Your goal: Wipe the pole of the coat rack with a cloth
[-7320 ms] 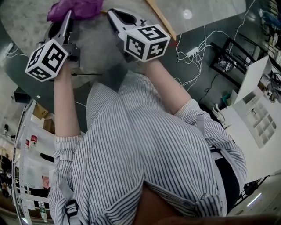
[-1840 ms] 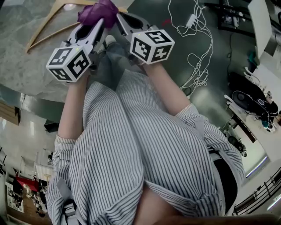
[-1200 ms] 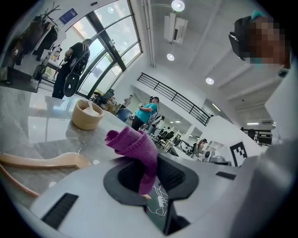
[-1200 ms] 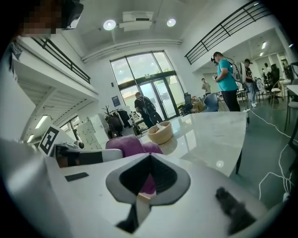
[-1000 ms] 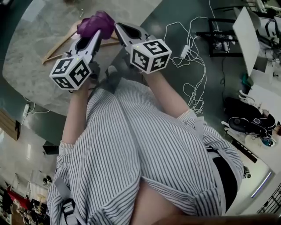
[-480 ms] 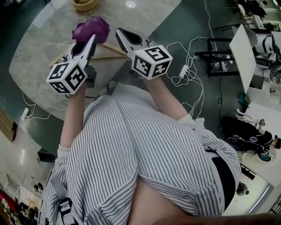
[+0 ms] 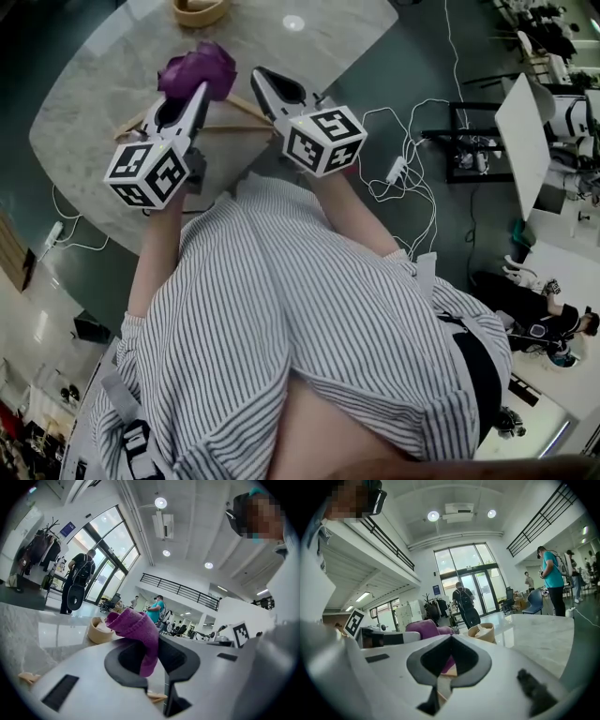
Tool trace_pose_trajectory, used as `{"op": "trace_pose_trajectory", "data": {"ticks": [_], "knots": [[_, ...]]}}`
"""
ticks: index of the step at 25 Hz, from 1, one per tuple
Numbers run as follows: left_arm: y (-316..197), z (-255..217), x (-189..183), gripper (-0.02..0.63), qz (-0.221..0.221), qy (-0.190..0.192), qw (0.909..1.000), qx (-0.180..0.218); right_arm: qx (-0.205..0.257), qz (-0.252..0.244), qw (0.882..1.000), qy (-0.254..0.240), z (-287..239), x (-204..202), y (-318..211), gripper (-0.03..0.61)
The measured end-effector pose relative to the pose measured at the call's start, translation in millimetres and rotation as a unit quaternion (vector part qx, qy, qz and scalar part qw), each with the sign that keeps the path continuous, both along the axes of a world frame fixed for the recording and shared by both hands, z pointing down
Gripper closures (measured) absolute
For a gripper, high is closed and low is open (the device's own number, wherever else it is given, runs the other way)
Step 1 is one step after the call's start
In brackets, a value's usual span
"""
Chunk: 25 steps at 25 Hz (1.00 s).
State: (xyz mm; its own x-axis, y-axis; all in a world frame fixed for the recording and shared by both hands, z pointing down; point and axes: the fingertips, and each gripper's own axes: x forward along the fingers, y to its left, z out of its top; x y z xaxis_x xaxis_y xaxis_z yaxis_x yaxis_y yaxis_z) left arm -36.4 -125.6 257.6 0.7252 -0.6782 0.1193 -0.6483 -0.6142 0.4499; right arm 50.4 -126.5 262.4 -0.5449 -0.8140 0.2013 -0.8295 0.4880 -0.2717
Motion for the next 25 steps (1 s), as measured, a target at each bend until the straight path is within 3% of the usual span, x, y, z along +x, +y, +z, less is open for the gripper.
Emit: {"op": "trace_pose_trajectory", "data": {"ticks": [25], "knots": [[1,5,-2,0.534,-0.024,0.001,0.9997,-0.010,0.006,-0.034,0.999,0.002,1,-15,5,0.563]]}}
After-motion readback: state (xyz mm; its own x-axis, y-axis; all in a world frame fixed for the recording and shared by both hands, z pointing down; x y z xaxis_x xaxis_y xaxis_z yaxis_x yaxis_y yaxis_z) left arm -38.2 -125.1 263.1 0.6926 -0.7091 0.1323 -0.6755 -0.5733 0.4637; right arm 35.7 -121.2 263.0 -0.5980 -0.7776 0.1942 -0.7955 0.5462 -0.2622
